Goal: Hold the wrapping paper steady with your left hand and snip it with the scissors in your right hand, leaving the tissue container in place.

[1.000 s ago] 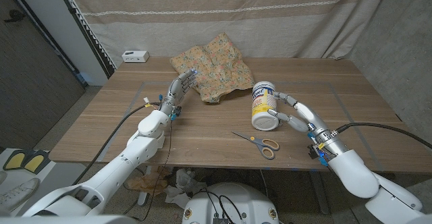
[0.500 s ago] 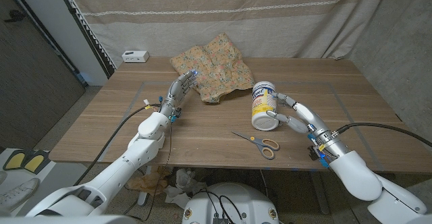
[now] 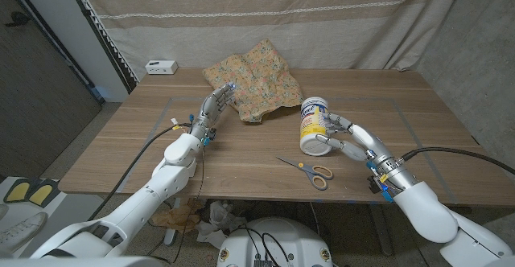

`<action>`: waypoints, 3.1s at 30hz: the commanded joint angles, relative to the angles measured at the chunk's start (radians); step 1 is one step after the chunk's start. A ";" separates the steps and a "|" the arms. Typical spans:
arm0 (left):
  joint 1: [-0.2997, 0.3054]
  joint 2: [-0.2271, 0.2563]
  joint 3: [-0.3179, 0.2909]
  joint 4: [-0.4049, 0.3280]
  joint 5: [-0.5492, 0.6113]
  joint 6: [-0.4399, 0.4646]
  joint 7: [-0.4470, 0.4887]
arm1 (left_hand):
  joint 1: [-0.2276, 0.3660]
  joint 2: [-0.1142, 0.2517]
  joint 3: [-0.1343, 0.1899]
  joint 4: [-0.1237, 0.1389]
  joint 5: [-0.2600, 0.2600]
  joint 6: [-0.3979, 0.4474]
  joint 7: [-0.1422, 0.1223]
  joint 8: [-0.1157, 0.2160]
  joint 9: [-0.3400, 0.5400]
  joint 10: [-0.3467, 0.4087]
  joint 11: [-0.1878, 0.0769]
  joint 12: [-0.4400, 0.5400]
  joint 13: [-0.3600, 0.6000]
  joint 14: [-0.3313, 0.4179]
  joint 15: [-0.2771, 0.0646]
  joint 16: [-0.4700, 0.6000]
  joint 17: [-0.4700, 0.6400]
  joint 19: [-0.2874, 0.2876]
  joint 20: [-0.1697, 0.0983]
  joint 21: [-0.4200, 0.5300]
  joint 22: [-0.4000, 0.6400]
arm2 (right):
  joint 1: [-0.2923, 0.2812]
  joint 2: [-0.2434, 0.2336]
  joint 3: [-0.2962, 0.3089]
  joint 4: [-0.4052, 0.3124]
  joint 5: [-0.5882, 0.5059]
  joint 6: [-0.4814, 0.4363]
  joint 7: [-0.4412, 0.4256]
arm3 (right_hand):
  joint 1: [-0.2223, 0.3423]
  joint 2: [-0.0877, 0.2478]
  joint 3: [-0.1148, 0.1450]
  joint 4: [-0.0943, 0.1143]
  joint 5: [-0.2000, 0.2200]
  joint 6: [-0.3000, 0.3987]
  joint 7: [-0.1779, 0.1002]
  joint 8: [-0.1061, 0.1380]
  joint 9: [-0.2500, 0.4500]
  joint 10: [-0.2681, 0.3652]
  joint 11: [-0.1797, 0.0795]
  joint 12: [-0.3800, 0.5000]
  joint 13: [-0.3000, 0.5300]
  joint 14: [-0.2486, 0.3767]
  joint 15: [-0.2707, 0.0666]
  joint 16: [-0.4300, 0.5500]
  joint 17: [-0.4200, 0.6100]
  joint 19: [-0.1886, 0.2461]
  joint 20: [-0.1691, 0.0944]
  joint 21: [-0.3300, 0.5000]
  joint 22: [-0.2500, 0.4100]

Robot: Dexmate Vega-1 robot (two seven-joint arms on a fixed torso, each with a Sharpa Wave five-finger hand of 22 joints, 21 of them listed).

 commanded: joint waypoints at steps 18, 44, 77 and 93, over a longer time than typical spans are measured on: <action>0.014 0.015 -0.003 -0.039 0.002 0.035 0.025 | -0.001 -0.010 -0.004 0.002 0.000 0.006 0.000 0.007 0.004 0.009 0.002 0.006 0.002 -0.002 -0.078 0.008 0.004 -0.003 -0.038 0.006 0.005 | -0.003 -0.013 -0.008 -0.020 -0.004 -0.022 0.059 | 0.036 -0.008 0.014 -0.008 -0.018 0.152 -0.009 0.031 0.004 0.153 -0.016 0.045 0.000 0.164 -0.124 0.081 0.041 0.123 -0.060 0.082 0.017; 0.052 0.028 -0.010 -0.098 0.010 0.040 0.061 | -0.001 -0.008 -0.007 0.002 0.001 0.009 0.003 0.009 0.004 -0.010 -0.001 0.000 0.002 -0.012 -0.079 0.006 0.004 -0.006 -0.046 0.006 0.005 | -0.030 -0.007 -0.051 -0.057 -0.188 -0.088 -0.034 | 0.080 -0.014 0.033 -0.019 -0.043 0.266 -0.018 0.041 0.004 0.265 -0.026 0.064 -0.001 0.209 -0.129 0.105 0.039 0.111 -0.103 0.086 -0.004; 0.114 0.083 -0.029 -0.228 0.020 0.092 0.118 | 0.000 -0.006 -0.008 0.002 0.001 0.007 0.005 0.008 0.004 -0.012 0.000 0.000 0.002 -0.020 -0.078 0.005 0.004 -0.012 -0.052 0.005 0.005 | -0.050 -0.038 -0.128 -0.108 -0.386 -0.246 -0.111 | 0.109 -0.022 0.047 -0.019 -0.056 0.228 -0.025 -0.004 0.010 0.280 -0.043 0.053 0.005 0.172 -0.112 0.098 0.042 0.086 -0.083 0.086 -0.024; 0.127 0.086 -0.031 -0.236 0.021 0.092 0.125 | 0.001 -0.005 -0.009 0.002 0.001 0.007 0.006 0.008 0.004 -0.013 0.001 0.001 0.002 -0.021 -0.078 0.006 0.004 -0.013 -0.051 0.006 0.005 | -0.014 -0.046 -0.203 -0.104 -0.428 -0.328 -0.171 | 0.139 -0.015 0.064 -0.023 -0.060 0.313 -0.060 0.026 0.019 0.346 -0.078 0.076 0.009 0.166 -0.088 0.093 0.035 0.051 -0.027 0.077 -0.032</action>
